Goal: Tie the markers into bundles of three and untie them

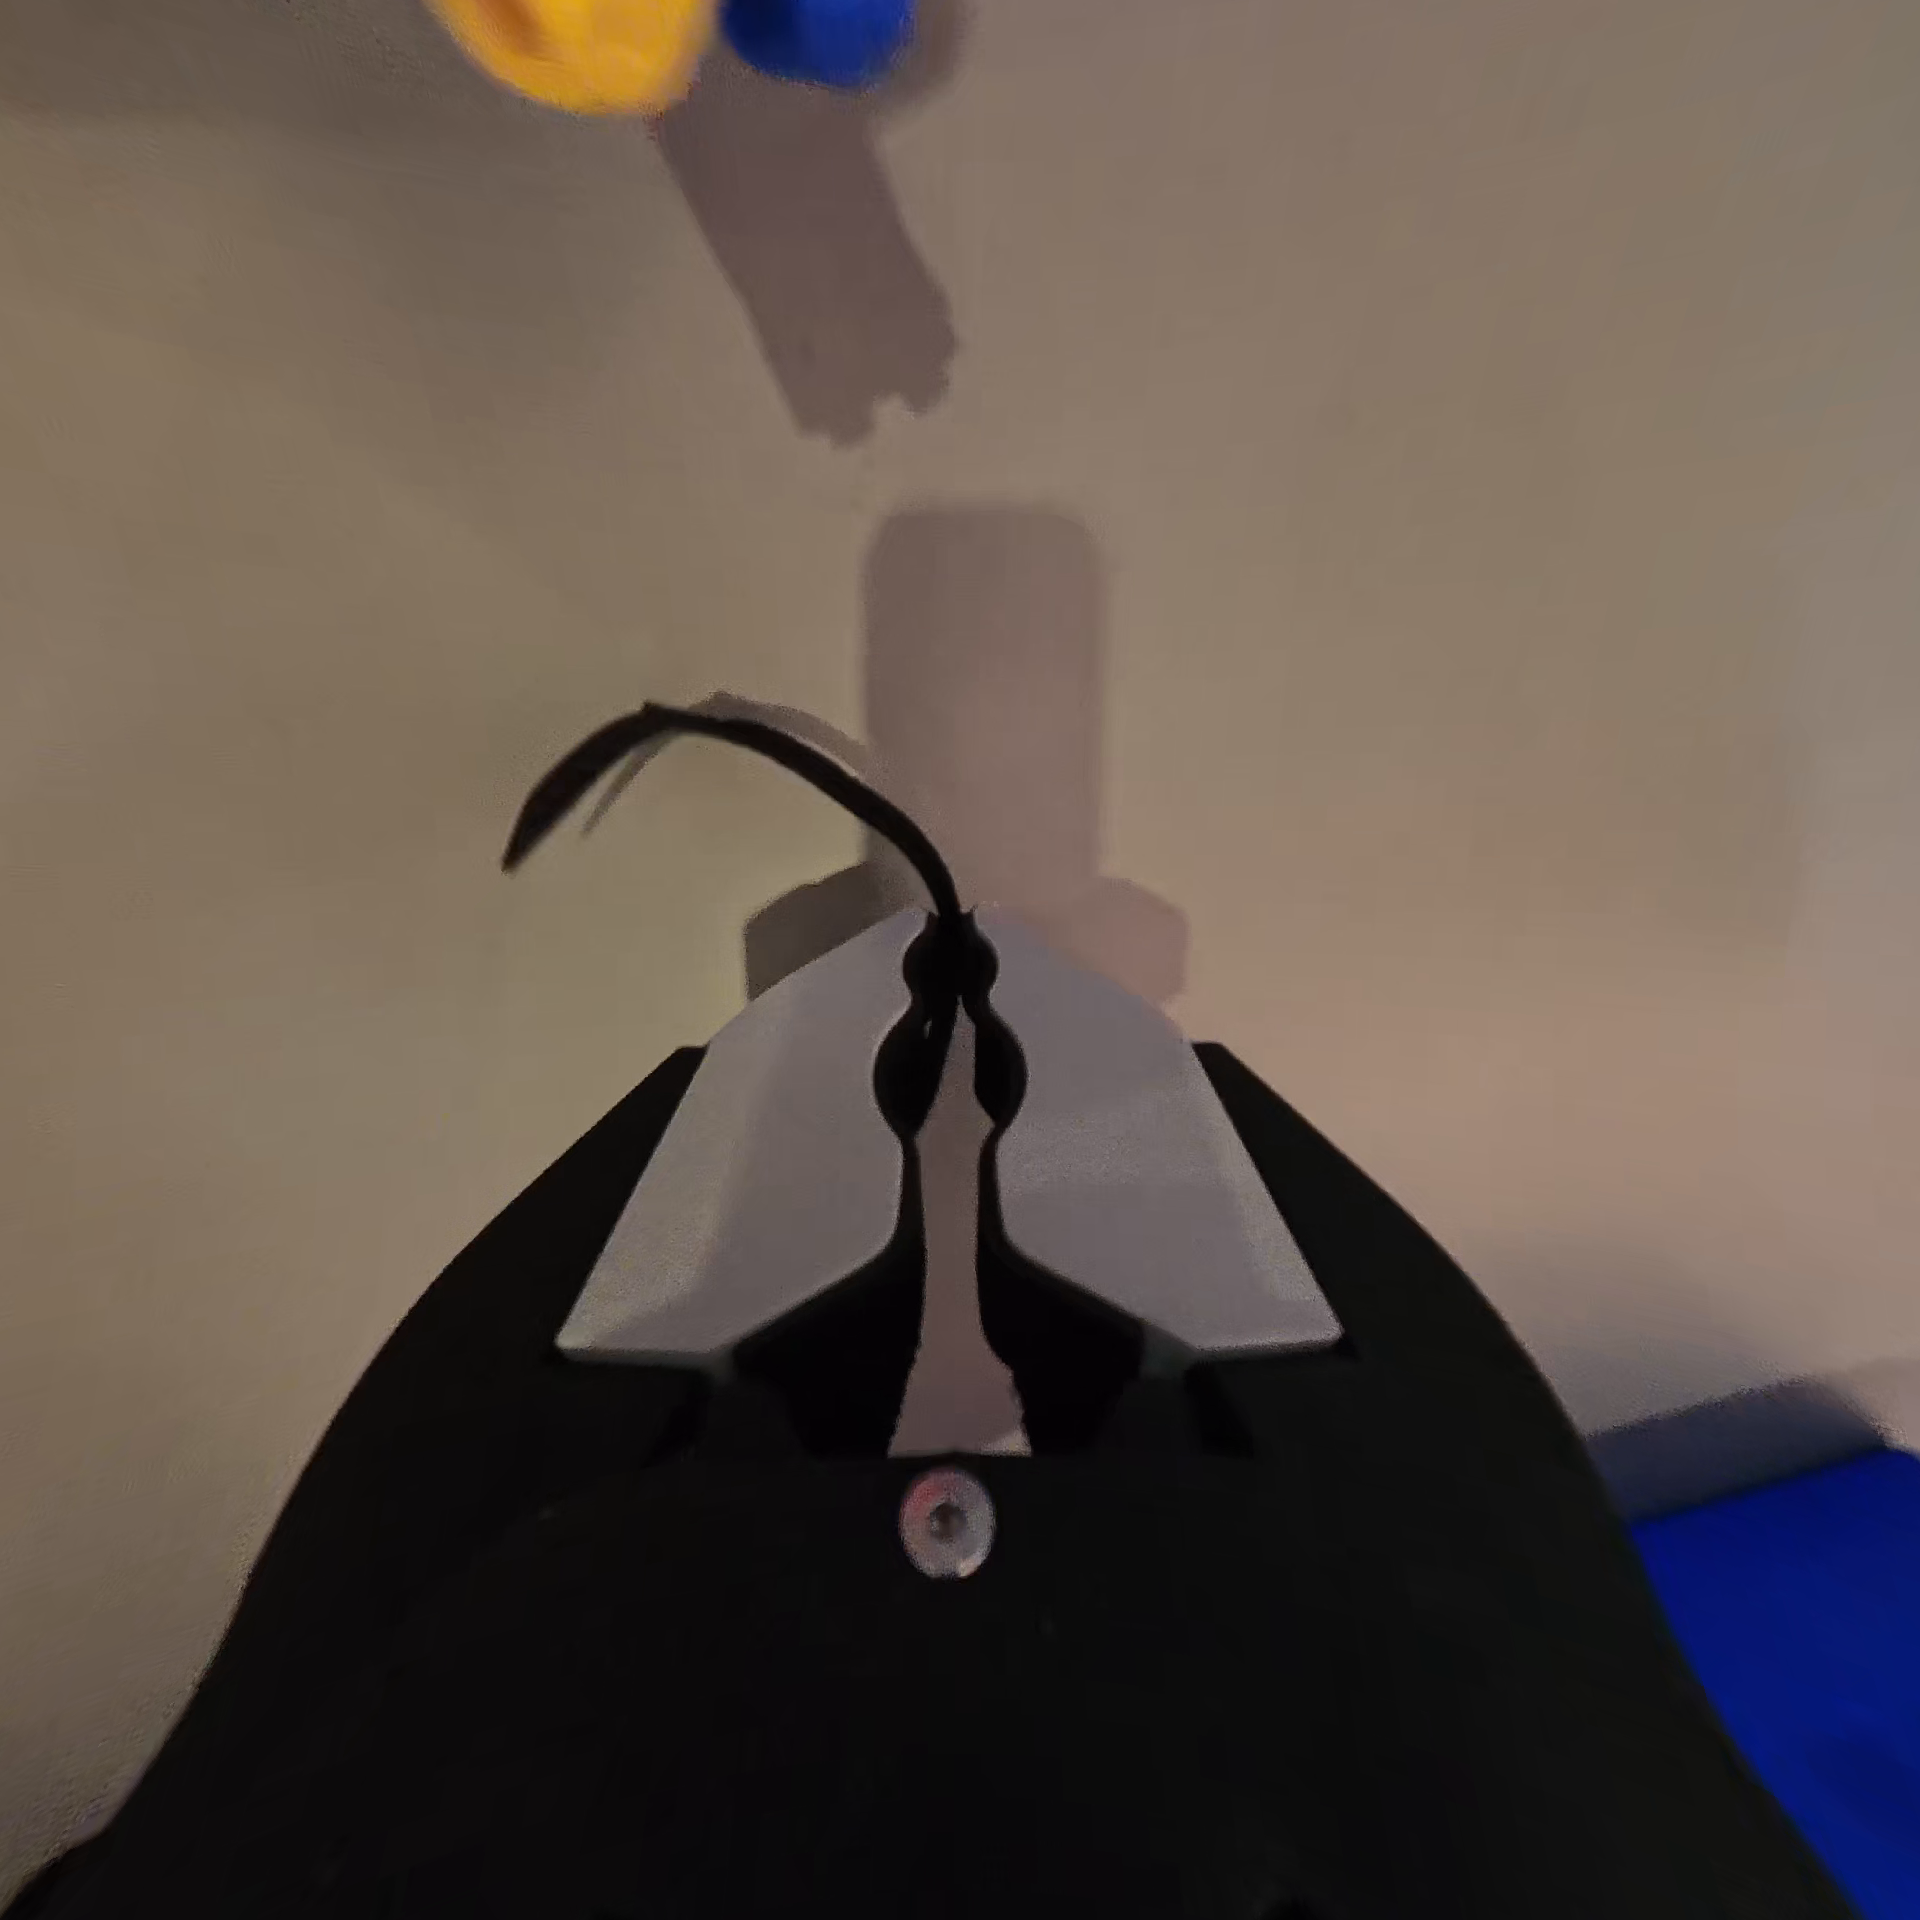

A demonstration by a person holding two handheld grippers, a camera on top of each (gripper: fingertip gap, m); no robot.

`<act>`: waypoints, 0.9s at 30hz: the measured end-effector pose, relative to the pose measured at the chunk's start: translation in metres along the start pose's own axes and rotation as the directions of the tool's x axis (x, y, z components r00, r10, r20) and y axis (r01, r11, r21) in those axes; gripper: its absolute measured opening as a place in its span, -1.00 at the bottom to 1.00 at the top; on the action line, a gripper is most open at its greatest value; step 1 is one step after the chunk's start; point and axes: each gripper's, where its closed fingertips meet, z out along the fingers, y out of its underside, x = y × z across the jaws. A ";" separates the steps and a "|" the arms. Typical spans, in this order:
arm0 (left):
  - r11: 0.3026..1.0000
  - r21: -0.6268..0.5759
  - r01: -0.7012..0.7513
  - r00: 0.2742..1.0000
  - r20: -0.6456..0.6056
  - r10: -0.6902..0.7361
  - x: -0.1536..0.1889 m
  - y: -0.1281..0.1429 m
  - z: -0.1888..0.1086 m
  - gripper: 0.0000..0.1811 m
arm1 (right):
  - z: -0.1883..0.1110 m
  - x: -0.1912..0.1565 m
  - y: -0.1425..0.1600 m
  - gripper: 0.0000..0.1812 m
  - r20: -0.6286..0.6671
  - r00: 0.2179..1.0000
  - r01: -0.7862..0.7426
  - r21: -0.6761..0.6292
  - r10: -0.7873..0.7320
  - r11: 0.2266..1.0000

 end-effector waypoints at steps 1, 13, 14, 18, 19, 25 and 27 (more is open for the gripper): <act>1.000 0.000 0.003 1.000 0.001 -0.003 -0.001 0.000 0.000 -0.57 | -0.007 0.000 -0.005 -0.96 -0.001 0.999 0.038 0.049 -0.038 0.998; 0.991 0.040 -0.126 0.987 -0.091 0.130 0.024 -0.020 0.009 -0.57 | -0.137 -0.038 -0.103 -0.96 -0.448 0.755 0.651 0.596 -0.478 0.470; 0.989 0.042 -0.143 0.984 -0.099 0.147 0.027 -0.022 0.010 -0.57 | -0.135 -0.036 -0.106 -0.96 -0.474 0.736 0.674 0.584 -0.484 0.452; 0.977 0.088 -0.196 0.968 -0.141 0.207 0.040 -0.031 0.009 -0.57 | -0.122 -0.038 -0.114 -0.95 -0.488 0.692 0.713 0.575 -0.531 0.401; 0.972 0.100 -0.212 0.964 -0.145 0.225 0.043 -0.033 0.008 -0.57 | -0.120 -0.039 -0.116 -0.95 -0.489 0.680 0.723 0.568 -0.546 0.393; 0.930 0.208 -0.304 0.925 -0.167 0.340 0.065 -0.047 -0.007 -0.58 | -0.123 -0.051 -0.129 -0.95 -0.481 0.622 0.760 0.562 -0.618 0.327; 0.914 0.243 -0.326 0.913 -0.171 0.371 0.072 -0.051 -0.013 -0.58 | -0.123 -0.054 -0.131 -0.95 -0.476 0.602 0.773 0.549 -0.642 0.317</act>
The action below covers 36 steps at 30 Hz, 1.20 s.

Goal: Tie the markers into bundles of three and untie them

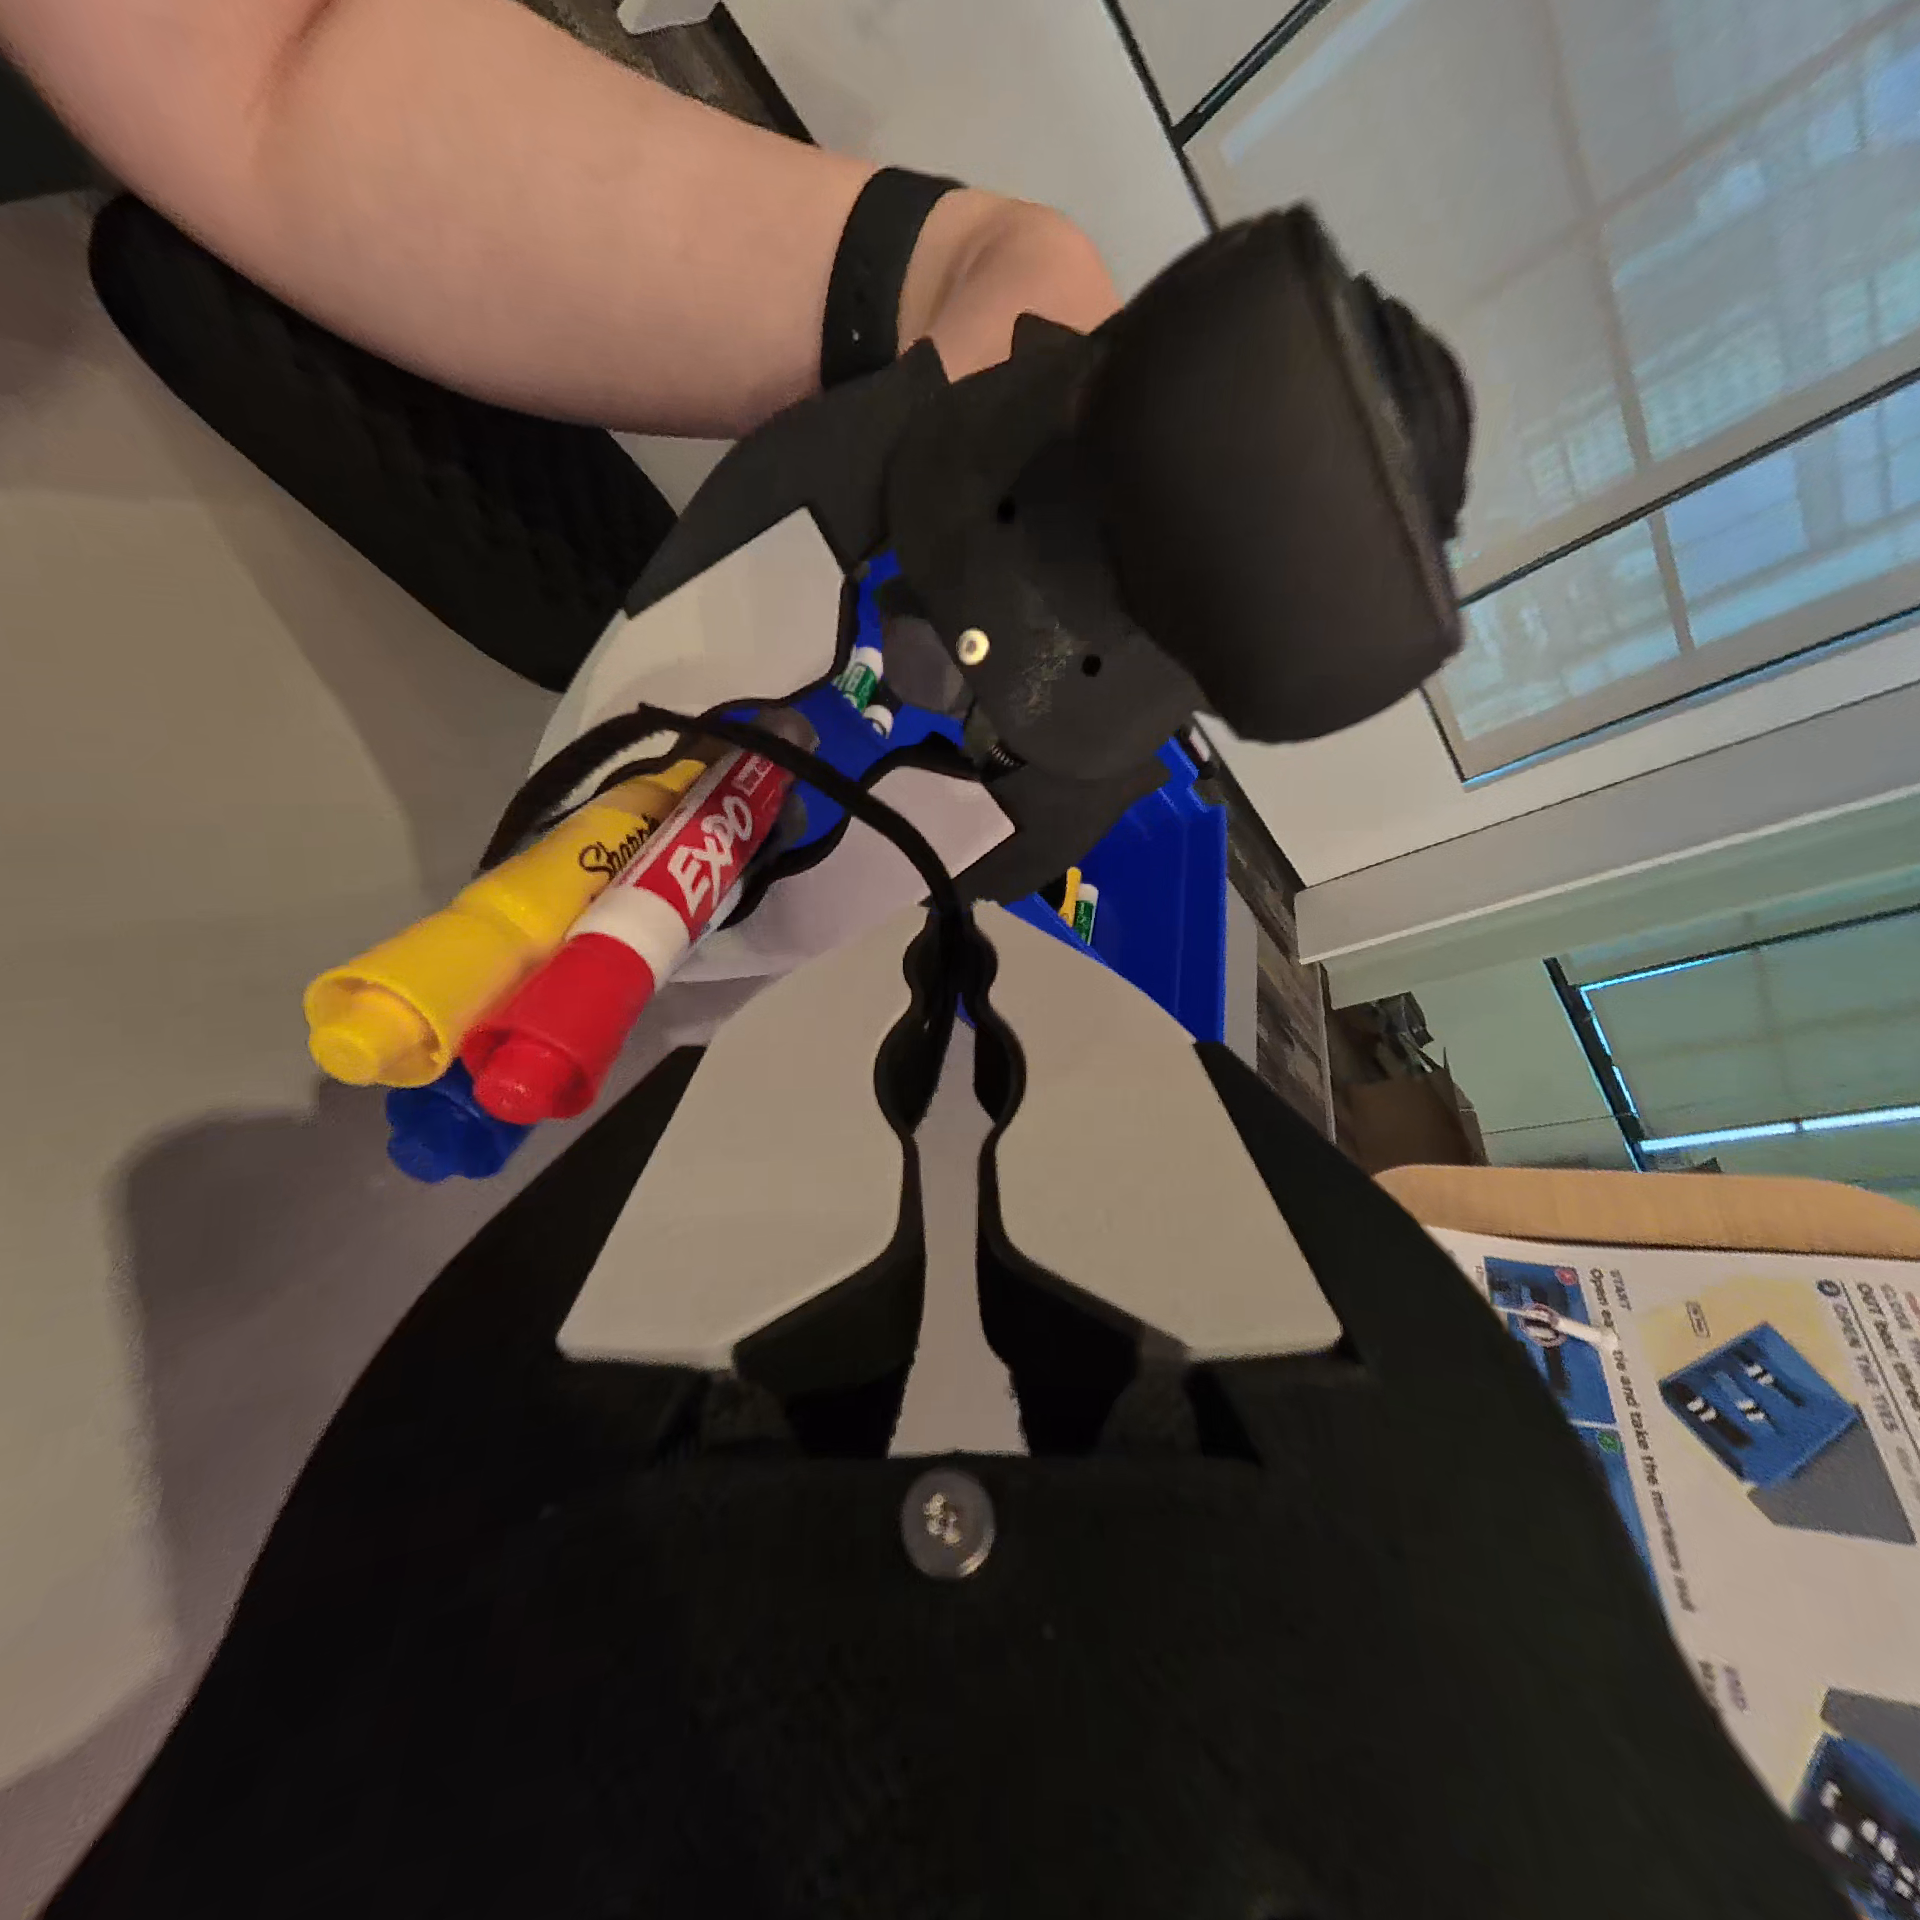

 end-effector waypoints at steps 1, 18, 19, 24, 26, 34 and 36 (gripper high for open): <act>1.000 0.008 -0.007 1.000 -0.004 0.007 0.002 -0.002 -0.001 -0.58 | 0.001 -0.001 -0.001 -0.95 0.020 1.000 0.006 -0.010 -0.006 1.000; 0.974 -0.190 0.126 0.991 0.061 -0.117 -0.016 0.035 0.013 -0.57 | 0.018 -0.023 0.027 -0.95 0.101 0.991 -0.078 -0.128 0.092 0.989; 0.971 -0.203 0.130 0.991 0.061 -0.120 -0.017 0.037 0.016 -0.57 | 0.019 -0.027 0.030 -0.95 0.098 0.991 -0.082 -0.131 0.095 0.988; 0.967 -0.214 0.138 0.990 0.040 -0.133 -0.021 0.043 0.025 -0.57 | 0.015 -0.029 0.042 -0.95 0.070 0.991 -0.102 -0.164 0.115 0.981; 0.962 -0.225 0.155 0.988 0.026 -0.154 -0.021 0.048 0.028 -0.57 | 0.013 -0.025 0.042 -0.95 0.056 0.990 -0.124 -0.146 0.133 0.981; 0.944 -0.277 0.176 0.983 0.008 -0.181 -0.020 0.054 0.037 -0.57 | 0.009 -0.024 0.048 -0.95 0.059 0.987 -0.138 -0.167 0.150 0.976; 0.944 -0.285 0.166 0.986 0.012 -0.169 -0.019 0.052 0.038 -0.57 | 0.008 -0.024 0.050 -0.95 0.062 0.985 -0.147 -0.165 0.159 0.975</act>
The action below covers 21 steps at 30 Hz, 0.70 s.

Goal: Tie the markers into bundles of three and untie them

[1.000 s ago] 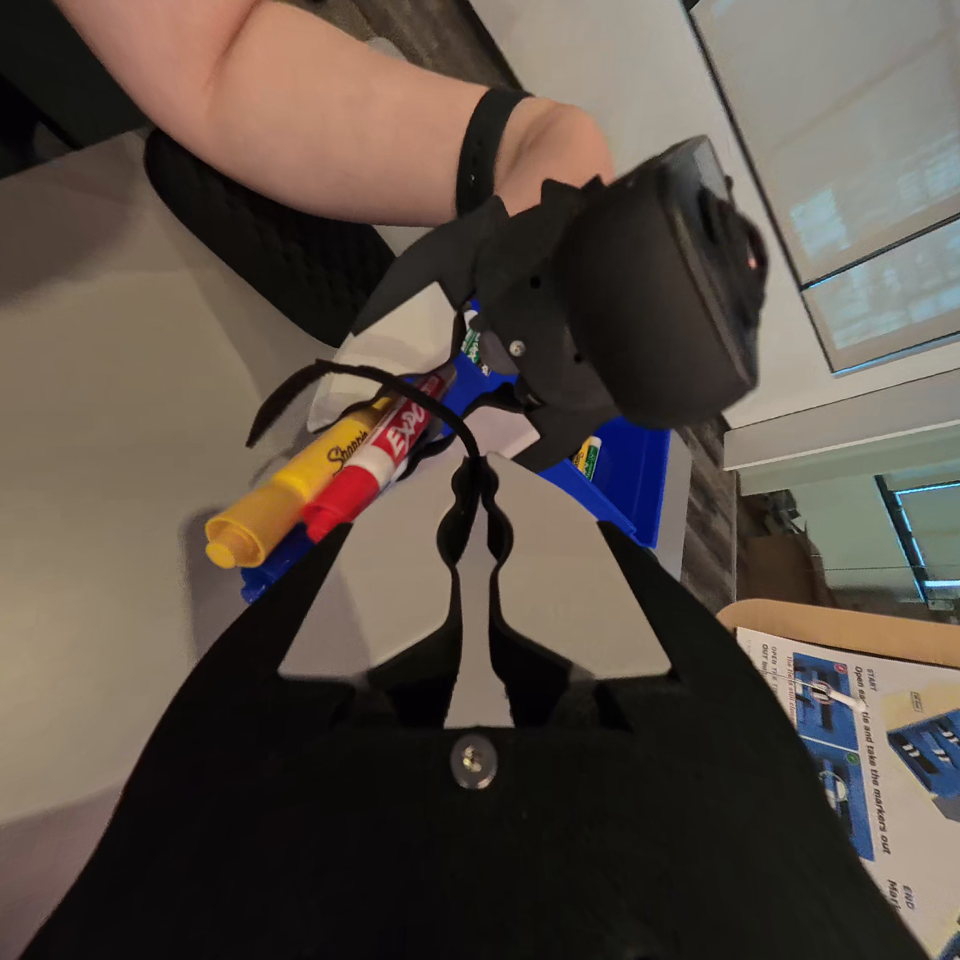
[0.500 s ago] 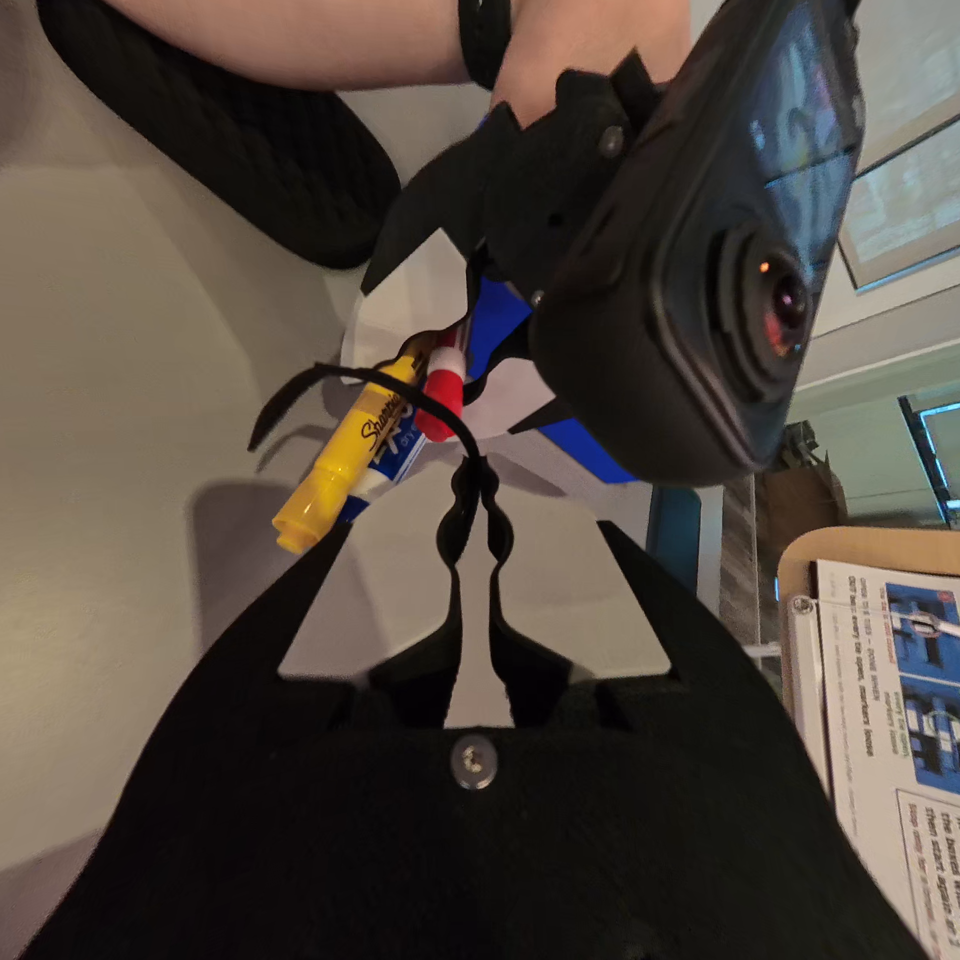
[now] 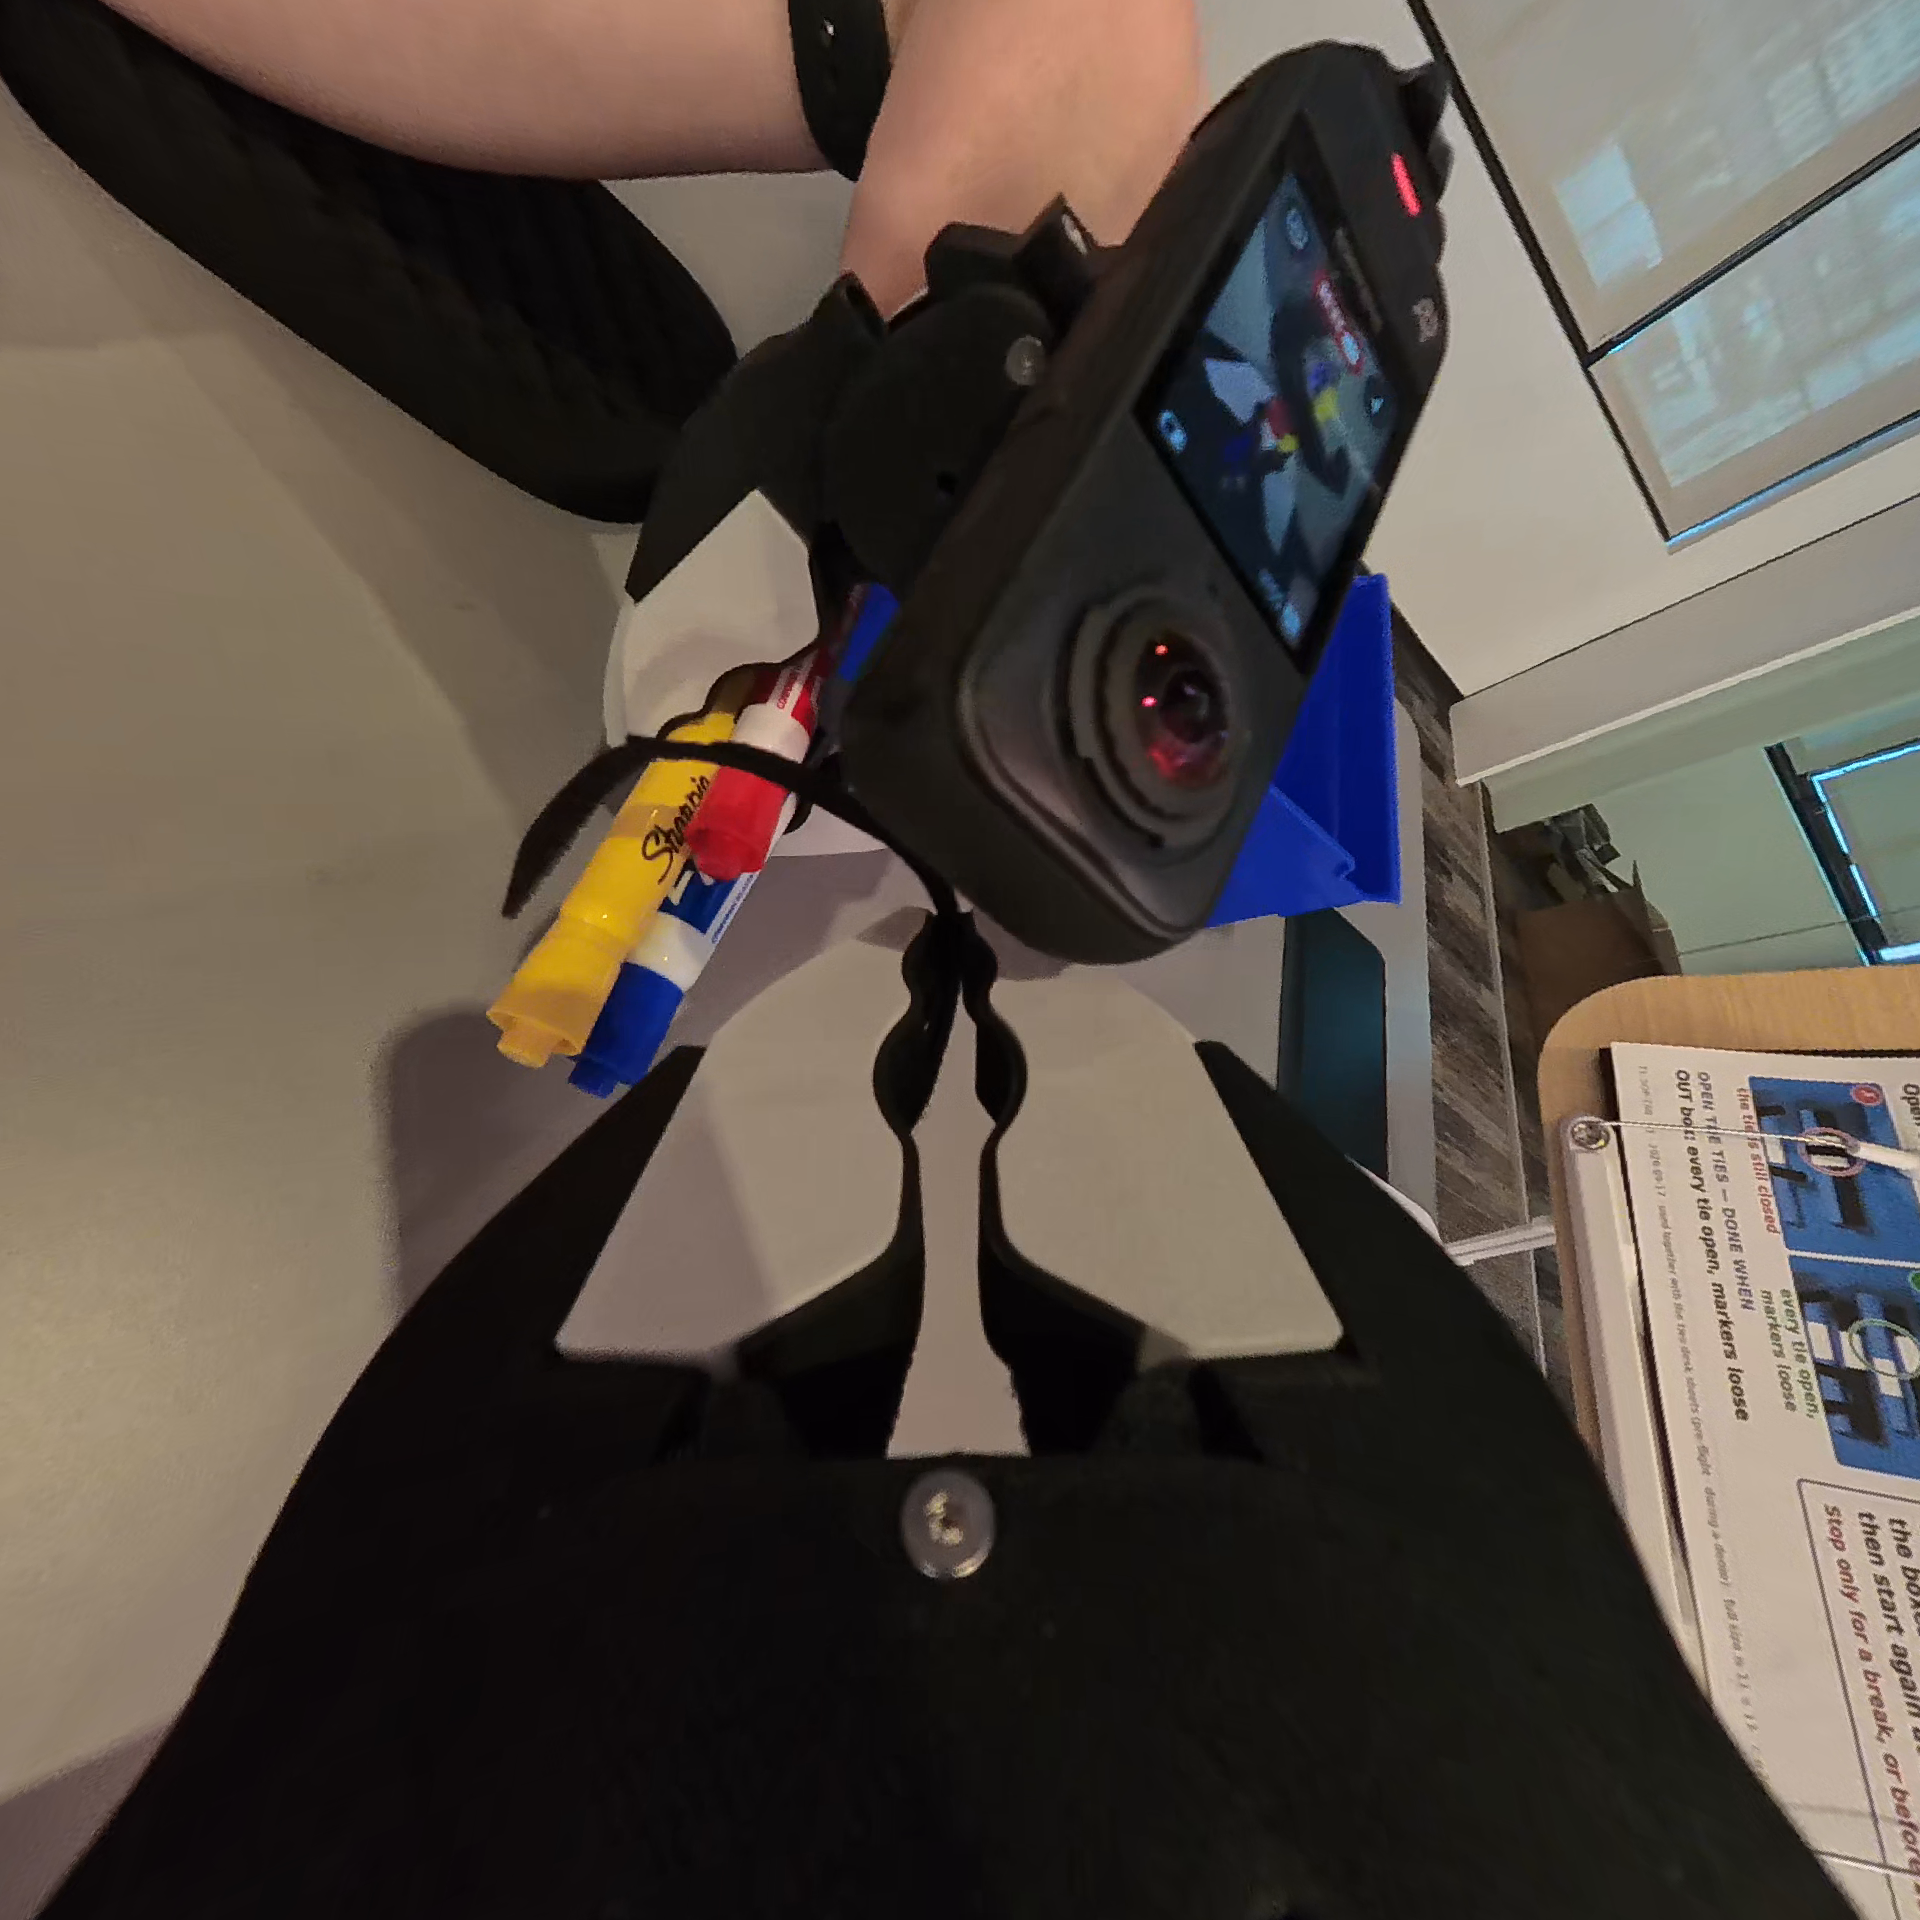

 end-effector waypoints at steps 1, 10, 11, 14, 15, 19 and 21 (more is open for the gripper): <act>1.000 -0.013 0.000 1.000 0.008 0.000 0.000 0.000 0.001 -0.57 | -0.001 -0.001 0.000 -0.95 0.007 1.000 0.000 0.005 0.000 1.000; 1.000 0.007 0.006 0.999 0.037 -0.006 -0.004 -0.005 -0.007 -0.56 | -0.013 0.005 0.004 -0.95 -0.002 1.000 -0.028 0.060 0.028 0.998; 1.000 0.008 0.006 0.999 0.033 -0.006 -0.004 -0.005 -0.009 -0.57 | -0.015 0.008 0.005 -0.95 -0.011 0.999 -0.036 0.068 0.037 0.997; 0.999 -0.045 0.015 0.999 0.049 -0.013 -0.010 -0.004 -0.021 -0.56 | -0.021 0.015 0.003 -0.95 -0.029 0.997 -0.071 0.079 0.074 0.994; 0.999 -0.051 0.011 0.998 0.055 -0.008 -0.012 -0.006 -0.027 -0.57 | -0.023 0.017 0.003 -0.95 -0.032 0.996 -0.078 0.061 0.080 0.995; 0.995 -0.099 -0.003 0.997 0.072 0.010 -0.009 -0.015 -0.046 -0.57 | -0.037 0.019 0.000 -0.95 -0.038 0.998 -0.048 0.013 0.048 0.999; 0.993 -0.115 -0.035 0.997 0.070 0.043 -0.006 -0.024 -0.054 -0.57 | -0.048 0.022 -0.007 -0.95 -0.040 0.998 -0.049 0.027 0.050 0.998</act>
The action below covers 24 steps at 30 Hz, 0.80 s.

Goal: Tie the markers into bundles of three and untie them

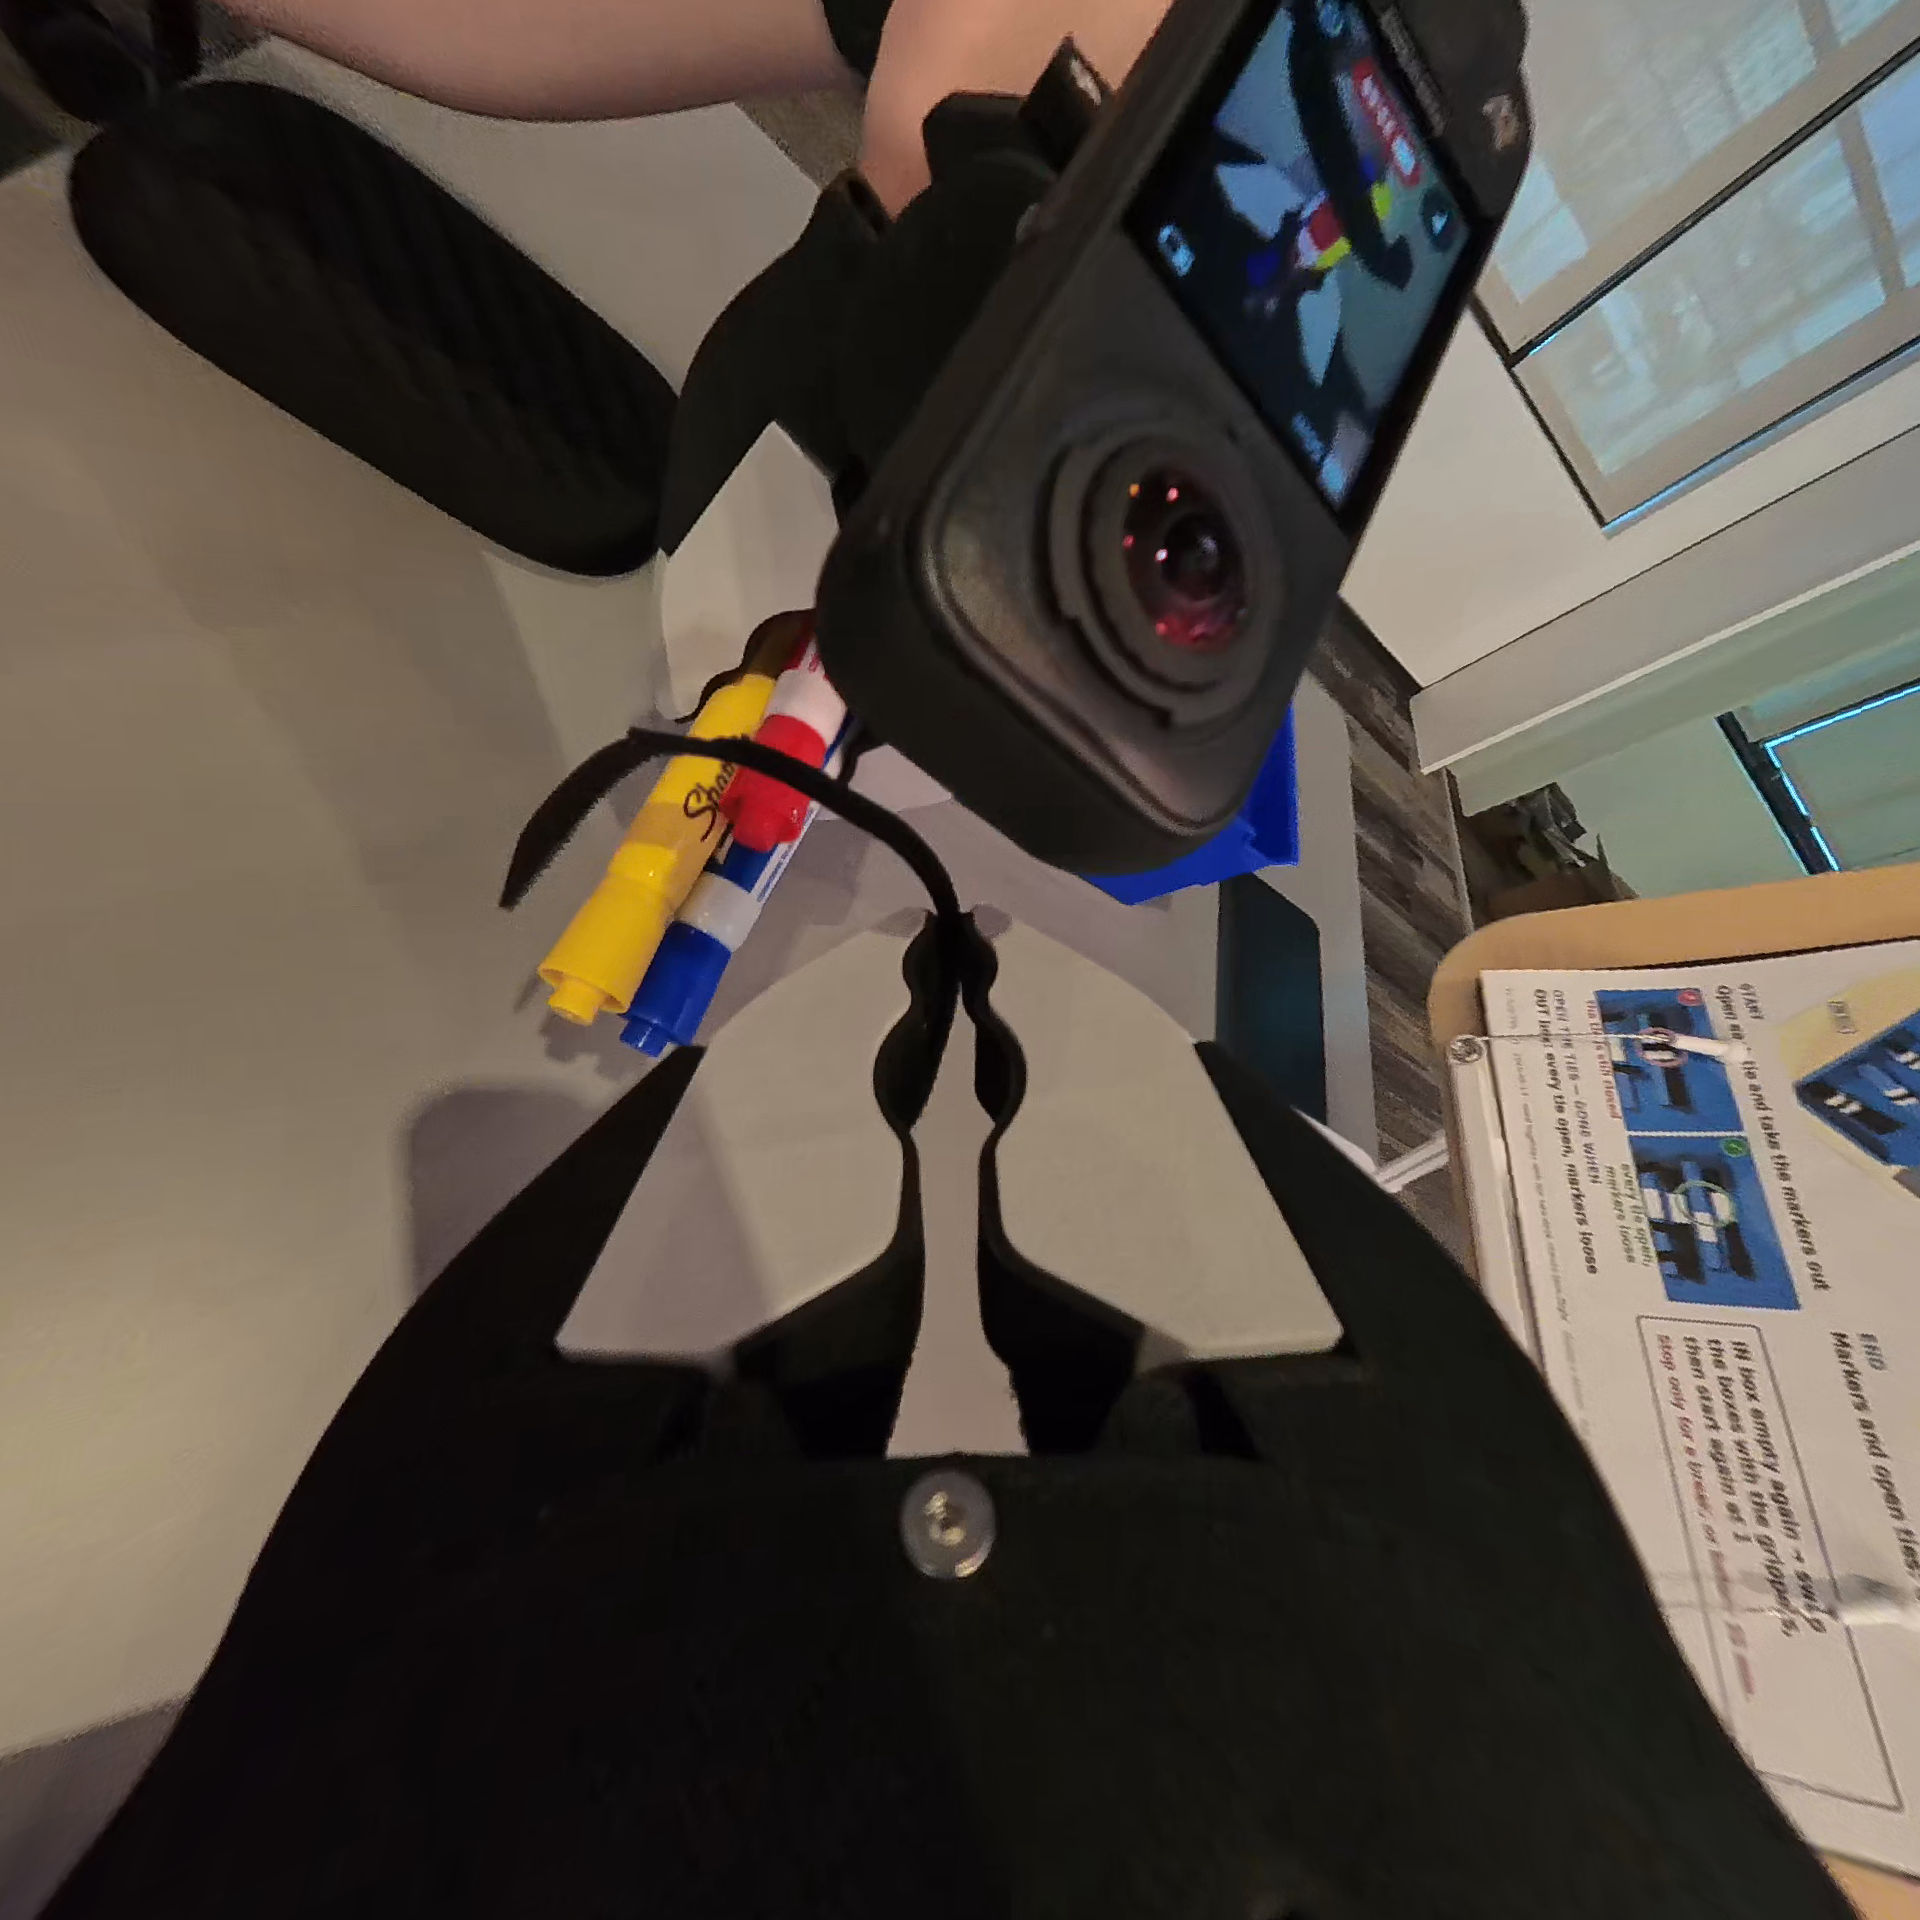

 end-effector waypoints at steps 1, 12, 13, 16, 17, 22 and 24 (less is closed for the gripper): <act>1.000 0.001 -0.001 1.000 -0.007 0.001 0.001 -0.004 -0.004 -0.57 | -0.006 0.002 -0.002 -0.95 -0.008 1.000 0.001 0.001 -0.001 1.000; 0.998 0.062 -0.029 1.000 0.006 0.029 -0.006 -0.036 -0.024 -0.57 | -0.055 0.017 0.005 -0.96 -0.083 0.996 -0.041 -0.040 0.038 0.998; 0.997 0.071 -0.037 0.999 0.008 0.036 -0.007 -0.039 -0.026 -0.57 | -0.057 0.020 0.006 -0.96 -0.101 0.994 -0.047 -0.038 0.043 0.998; 0.990 0.135 -0.046 0.998 -0.030 0.050 -0.007 -0.051 -0.032 -0.57 | -0.058 0.026 -0.001 -0.95 -0.125 0.990 -0.066 0.007 0.066 0.998; 0.991 0.128 -0.047 0.999 -0.020 0.050 -0.010 -0.051 -0.034 -0.57 | -0.058 0.028 -0.007 -0.95 -0.128 0.989 -0.069 0.038 0.074 0.997; 0.984 0.154 -0.094 0.995 -0.023 0.099 -0.015 -0.066 -0.050 -0.58 | -0.057 0.038 -0.016 -0.95 -0.173 0.980 -0.080 0.086 0.094 0.993; 0.977 0.176 -0.117 0.992 -0.034 0.125 -0.014 -0.074 -0.058 -0.57 | -0.057 0.038 -0.014 -0.95 -0.179 0.980 -0.076 0.057 0.085 0.995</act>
